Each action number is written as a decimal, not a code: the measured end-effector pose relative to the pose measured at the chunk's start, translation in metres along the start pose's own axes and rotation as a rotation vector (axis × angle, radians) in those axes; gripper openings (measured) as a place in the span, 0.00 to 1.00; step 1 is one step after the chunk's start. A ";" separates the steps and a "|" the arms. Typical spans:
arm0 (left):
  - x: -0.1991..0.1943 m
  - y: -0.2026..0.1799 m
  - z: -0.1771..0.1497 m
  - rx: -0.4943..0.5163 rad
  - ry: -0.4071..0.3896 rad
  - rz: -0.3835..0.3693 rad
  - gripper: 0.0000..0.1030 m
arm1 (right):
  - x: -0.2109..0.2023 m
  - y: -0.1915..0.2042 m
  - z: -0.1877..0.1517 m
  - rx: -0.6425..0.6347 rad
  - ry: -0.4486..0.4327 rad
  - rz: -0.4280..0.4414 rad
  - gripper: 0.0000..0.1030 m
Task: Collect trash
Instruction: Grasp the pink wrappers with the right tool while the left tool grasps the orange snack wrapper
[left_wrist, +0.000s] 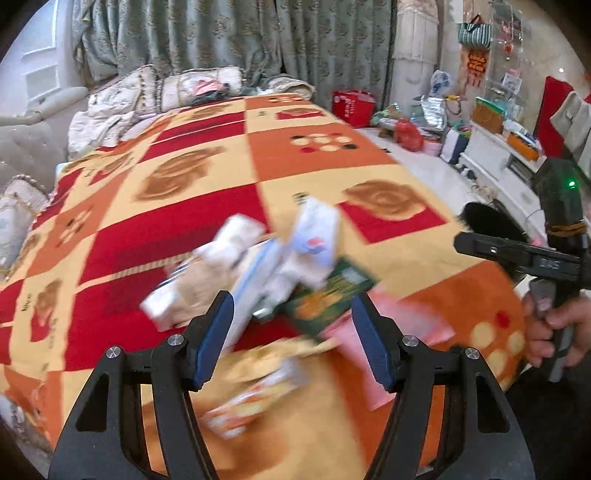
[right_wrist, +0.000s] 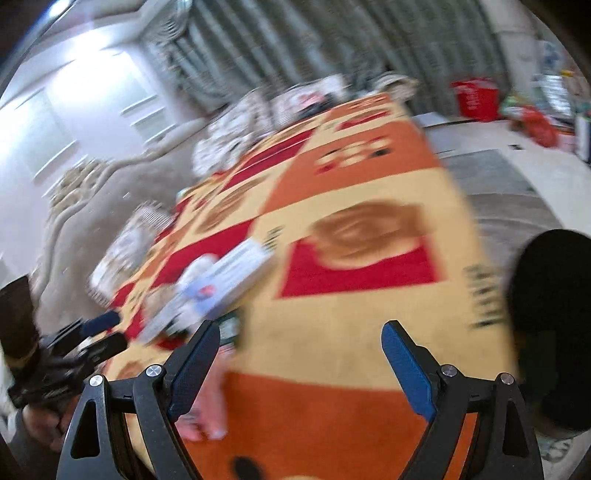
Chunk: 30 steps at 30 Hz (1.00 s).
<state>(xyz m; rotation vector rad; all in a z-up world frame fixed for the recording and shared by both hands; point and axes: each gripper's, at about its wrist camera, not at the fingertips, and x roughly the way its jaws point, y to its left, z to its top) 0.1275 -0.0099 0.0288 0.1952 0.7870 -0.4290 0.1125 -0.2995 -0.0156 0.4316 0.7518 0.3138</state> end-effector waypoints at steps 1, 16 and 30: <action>0.000 0.007 -0.004 -0.009 0.000 -0.006 0.64 | 0.008 0.012 -0.006 -0.015 0.018 0.024 0.85; 0.018 0.047 -0.053 -0.029 0.143 -0.124 0.64 | 0.087 0.103 -0.055 -0.362 0.225 -0.044 0.85; 0.037 0.020 -0.058 0.067 0.209 -0.125 0.58 | 0.077 0.092 -0.051 -0.445 0.191 -0.090 0.34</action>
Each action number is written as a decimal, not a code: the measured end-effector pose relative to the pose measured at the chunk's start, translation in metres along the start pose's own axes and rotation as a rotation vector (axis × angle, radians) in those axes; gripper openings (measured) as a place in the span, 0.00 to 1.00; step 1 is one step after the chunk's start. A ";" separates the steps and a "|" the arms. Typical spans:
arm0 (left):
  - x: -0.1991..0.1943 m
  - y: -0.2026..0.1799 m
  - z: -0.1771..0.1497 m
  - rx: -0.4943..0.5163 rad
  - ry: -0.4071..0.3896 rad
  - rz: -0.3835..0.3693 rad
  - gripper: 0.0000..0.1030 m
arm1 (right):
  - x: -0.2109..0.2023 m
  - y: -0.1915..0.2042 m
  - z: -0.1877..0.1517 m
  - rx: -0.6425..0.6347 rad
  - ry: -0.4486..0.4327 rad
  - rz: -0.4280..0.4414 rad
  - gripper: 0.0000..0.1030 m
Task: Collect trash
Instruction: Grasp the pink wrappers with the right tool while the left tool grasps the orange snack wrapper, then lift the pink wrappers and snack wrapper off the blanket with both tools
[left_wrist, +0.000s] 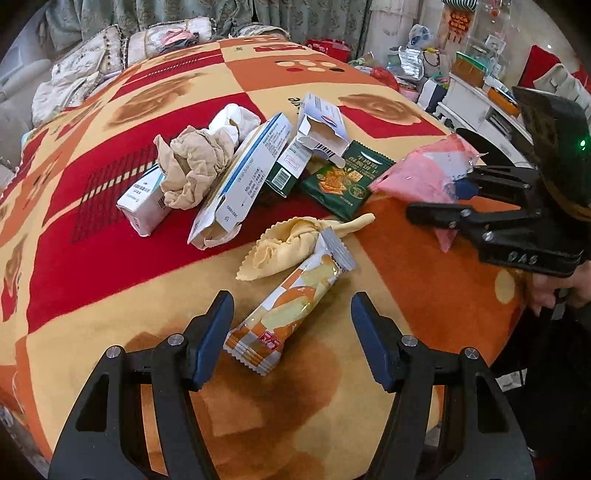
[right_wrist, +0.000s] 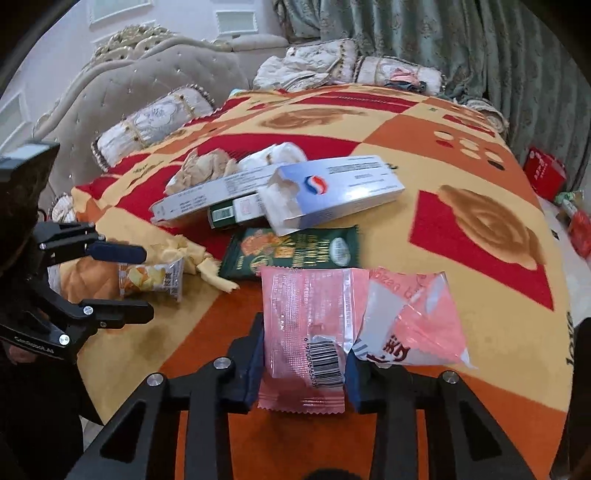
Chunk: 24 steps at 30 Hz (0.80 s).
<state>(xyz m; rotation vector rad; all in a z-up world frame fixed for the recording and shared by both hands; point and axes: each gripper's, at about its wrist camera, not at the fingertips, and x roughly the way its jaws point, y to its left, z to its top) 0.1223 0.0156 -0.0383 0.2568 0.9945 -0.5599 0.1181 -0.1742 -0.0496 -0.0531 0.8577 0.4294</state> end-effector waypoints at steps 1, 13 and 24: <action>0.001 -0.002 0.000 0.005 0.001 0.009 0.52 | -0.003 -0.002 -0.001 0.007 -0.008 0.004 0.34; -0.017 -0.008 0.008 -0.048 -0.076 -0.075 0.16 | -0.027 -0.038 -0.006 0.130 -0.081 -0.020 0.34; -0.028 -0.033 0.035 -0.116 -0.162 -0.049 0.16 | -0.047 -0.059 -0.008 0.168 -0.128 -0.040 0.34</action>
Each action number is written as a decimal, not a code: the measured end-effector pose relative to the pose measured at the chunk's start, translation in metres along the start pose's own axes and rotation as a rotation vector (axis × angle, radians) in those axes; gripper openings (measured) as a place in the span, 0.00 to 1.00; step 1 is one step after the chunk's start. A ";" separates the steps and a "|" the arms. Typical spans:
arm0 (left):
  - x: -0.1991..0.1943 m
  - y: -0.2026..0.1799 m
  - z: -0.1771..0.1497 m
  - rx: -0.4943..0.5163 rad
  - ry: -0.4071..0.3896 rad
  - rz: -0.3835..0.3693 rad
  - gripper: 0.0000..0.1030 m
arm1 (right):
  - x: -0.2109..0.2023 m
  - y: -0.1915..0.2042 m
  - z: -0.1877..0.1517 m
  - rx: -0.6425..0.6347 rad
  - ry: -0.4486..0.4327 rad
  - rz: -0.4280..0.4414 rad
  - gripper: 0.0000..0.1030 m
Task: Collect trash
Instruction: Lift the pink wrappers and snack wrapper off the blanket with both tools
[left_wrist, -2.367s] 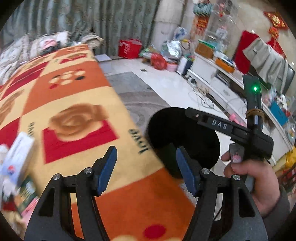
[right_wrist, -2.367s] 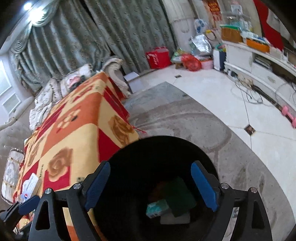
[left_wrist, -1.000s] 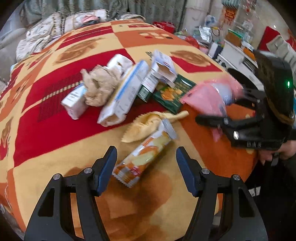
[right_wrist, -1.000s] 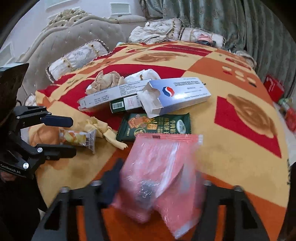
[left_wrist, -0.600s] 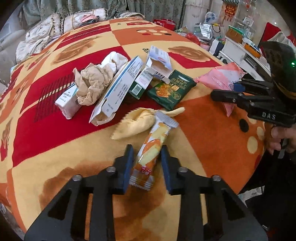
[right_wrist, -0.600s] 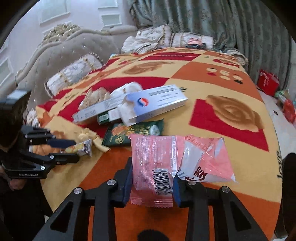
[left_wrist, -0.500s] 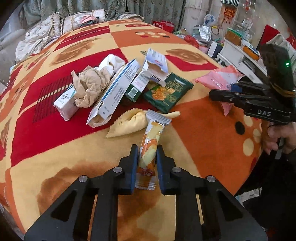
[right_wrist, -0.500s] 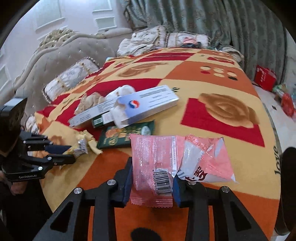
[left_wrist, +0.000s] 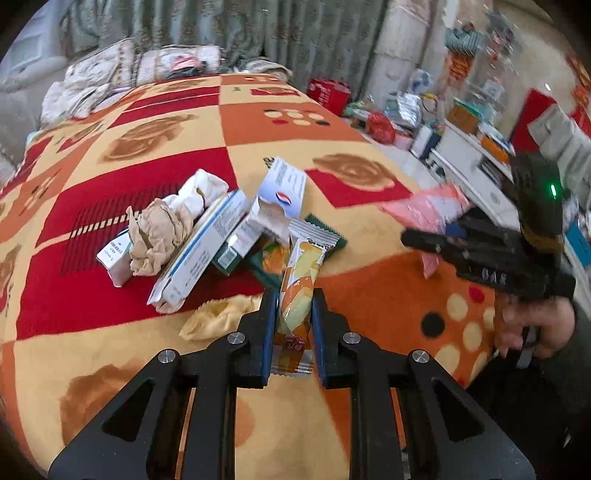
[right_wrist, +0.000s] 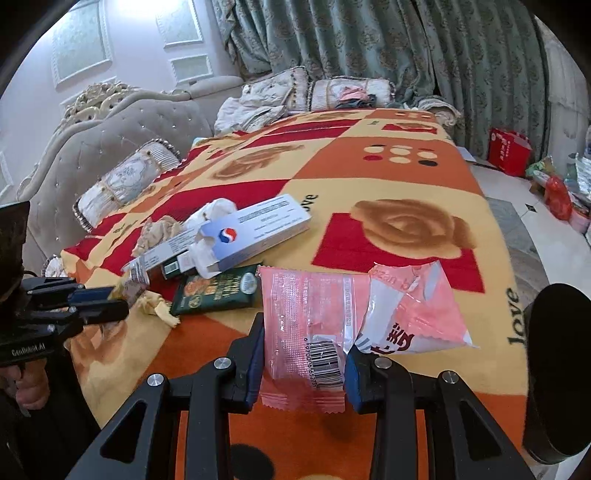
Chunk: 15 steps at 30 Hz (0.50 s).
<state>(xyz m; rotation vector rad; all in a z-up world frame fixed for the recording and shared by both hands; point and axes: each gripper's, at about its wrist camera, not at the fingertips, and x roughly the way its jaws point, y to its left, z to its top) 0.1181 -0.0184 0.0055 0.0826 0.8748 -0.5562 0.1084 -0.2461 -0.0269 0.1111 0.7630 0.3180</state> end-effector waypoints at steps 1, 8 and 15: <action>0.001 -0.001 0.002 -0.012 -0.006 0.016 0.16 | -0.002 -0.002 0.000 0.004 -0.003 -0.001 0.34; 0.015 -0.007 0.002 -0.063 0.002 0.135 0.15 | -0.012 -0.009 -0.001 -0.017 -0.023 -0.027 0.34; 0.015 -0.008 0.001 -0.066 -0.018 0.234 0.16 | -0.014 -0.009 0.000 -0.013 -0.049 -0.045 0.34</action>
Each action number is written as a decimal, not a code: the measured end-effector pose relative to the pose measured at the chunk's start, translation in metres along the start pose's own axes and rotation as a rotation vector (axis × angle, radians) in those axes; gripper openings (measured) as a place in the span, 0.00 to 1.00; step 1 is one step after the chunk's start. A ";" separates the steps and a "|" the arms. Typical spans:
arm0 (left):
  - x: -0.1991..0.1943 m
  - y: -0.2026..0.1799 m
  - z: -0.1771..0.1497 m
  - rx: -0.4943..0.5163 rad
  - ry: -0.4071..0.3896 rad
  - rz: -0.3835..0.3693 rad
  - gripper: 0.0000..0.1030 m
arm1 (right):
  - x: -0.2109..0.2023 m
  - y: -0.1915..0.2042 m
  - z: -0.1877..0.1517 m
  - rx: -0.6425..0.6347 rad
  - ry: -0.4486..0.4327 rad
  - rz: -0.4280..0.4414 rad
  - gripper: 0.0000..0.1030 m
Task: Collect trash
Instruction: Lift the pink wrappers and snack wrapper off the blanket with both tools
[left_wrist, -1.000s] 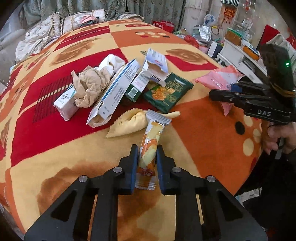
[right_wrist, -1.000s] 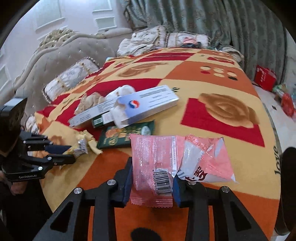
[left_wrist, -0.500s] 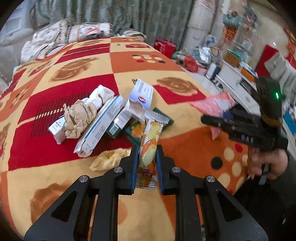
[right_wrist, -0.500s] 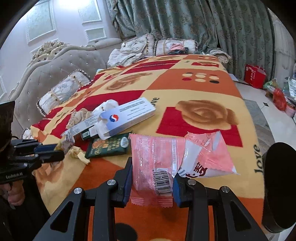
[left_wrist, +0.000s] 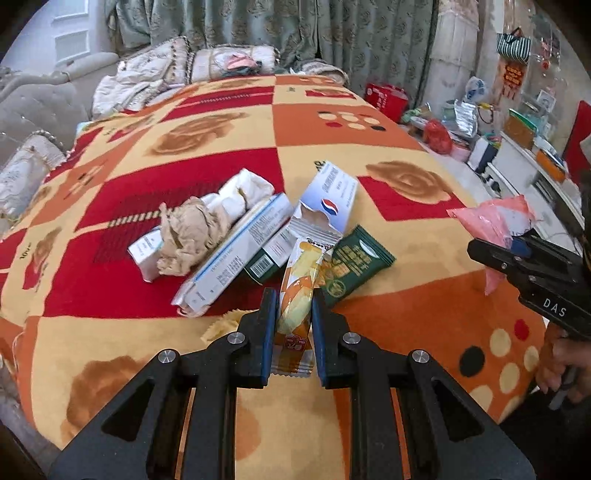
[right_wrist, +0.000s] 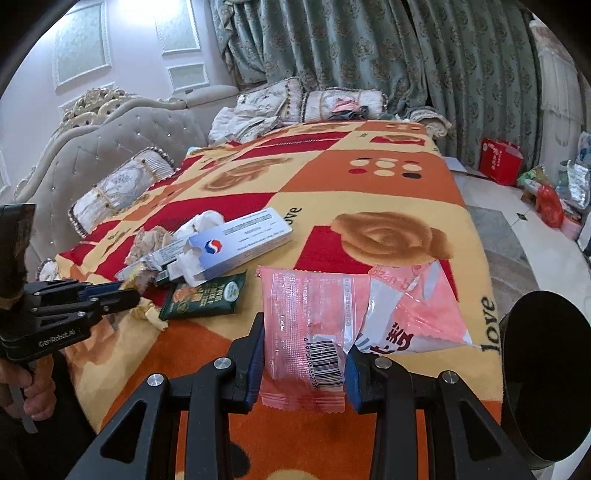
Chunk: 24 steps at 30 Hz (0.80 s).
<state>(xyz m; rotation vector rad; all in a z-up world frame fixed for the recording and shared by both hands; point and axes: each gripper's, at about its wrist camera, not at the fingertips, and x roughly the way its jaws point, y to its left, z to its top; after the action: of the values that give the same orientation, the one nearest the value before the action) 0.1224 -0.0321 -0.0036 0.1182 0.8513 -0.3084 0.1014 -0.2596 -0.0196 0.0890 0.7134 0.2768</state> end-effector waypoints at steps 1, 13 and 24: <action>0.000 0.000 -0.001 0.003 -0.004 0.007 0.16 | 0.001 0.000 0.000 -0.003 0.001 -0.006 0.34; 0.004 0.004 -0.001 0.011 -0.007 0.022 0.15 | -0.006 -0.037 0.009 0.053 -0.023 -0.091 0.33; 0.004 0.001 -0.003 0.011 0.002 0.002 0.15 | -0.034 -0.103 0.014 0.100 -0.049 -0.202 0.33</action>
<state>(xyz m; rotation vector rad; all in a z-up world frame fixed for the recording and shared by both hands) 0.1234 -0.0318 -0.0086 0.1298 0.8512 -0.3116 0.1083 -0.3680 -0.0055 0.1174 0.6819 0.0454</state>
